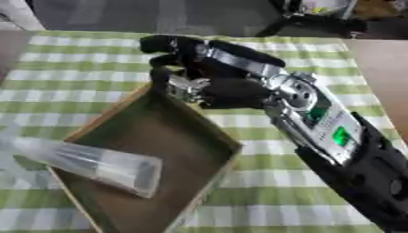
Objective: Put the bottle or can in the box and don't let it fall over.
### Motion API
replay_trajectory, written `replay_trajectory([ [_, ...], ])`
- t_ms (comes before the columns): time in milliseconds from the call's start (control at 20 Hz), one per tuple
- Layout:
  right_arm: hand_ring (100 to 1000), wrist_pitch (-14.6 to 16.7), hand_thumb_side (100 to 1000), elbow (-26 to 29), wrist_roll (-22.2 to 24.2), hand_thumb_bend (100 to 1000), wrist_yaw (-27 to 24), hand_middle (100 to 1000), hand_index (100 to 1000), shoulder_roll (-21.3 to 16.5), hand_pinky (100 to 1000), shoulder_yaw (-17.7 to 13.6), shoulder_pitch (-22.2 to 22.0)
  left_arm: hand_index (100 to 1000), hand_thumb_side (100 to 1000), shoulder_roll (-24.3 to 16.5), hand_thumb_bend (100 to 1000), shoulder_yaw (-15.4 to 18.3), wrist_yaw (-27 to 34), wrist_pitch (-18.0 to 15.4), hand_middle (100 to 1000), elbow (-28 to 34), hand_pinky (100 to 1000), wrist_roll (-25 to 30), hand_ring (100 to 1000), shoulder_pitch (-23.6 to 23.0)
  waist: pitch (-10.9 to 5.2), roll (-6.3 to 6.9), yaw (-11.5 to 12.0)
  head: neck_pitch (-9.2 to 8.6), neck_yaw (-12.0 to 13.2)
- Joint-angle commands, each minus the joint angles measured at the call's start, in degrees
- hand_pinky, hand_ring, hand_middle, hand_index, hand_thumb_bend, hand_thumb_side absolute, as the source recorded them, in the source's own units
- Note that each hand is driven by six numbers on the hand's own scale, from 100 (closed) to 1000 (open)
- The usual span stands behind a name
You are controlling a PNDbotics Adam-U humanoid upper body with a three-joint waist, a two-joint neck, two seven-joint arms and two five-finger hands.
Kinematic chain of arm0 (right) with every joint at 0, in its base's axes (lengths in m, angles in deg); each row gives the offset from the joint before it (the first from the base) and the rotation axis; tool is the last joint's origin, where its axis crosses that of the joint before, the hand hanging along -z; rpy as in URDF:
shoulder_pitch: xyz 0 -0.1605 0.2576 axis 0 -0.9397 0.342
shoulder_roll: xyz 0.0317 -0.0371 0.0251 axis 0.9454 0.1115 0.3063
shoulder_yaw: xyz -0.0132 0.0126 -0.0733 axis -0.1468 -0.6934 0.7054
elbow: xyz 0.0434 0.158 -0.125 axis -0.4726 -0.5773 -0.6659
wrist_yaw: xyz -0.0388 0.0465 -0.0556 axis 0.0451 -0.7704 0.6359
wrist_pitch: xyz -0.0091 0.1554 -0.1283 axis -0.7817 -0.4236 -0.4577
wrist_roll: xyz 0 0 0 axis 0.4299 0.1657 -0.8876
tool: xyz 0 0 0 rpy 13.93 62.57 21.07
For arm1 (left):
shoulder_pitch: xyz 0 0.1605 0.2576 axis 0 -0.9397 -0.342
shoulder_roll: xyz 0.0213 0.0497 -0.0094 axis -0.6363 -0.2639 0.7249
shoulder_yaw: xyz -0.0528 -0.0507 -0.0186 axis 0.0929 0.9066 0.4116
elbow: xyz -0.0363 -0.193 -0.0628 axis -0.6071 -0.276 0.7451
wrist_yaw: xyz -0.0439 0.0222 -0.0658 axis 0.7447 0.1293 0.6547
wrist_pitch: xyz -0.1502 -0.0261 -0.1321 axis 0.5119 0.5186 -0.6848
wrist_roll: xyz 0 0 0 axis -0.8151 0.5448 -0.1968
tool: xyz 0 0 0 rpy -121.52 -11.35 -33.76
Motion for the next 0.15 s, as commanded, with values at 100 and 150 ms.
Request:
replay_trajectory([
  [100, 1000, 1.34, 607, 1.34, -2.62, 100, -2.75, 1000, 998, -2.65, 901, -2.70, -0.98, 850, 867, -1.12, 150, 0.89, -0.27, -0.24, 955, 0.94, 926, -0.11, 862, 0.00, -0.75, 0.53, -0.09, -0.91, 0.31],
  [150, 1000, 1.68, 606, 1.34, -3.15, 100, -3.18, 1000, 997, -2.97, 901, -3.21, -1.47, 850, 867, -1.14, 149, 0.92, -0.29, -0.26, 955, 0.95, 927, -0.14, 862, -0.03, -0.73, 0.57, -0.15, -0.97, 0.39],
])
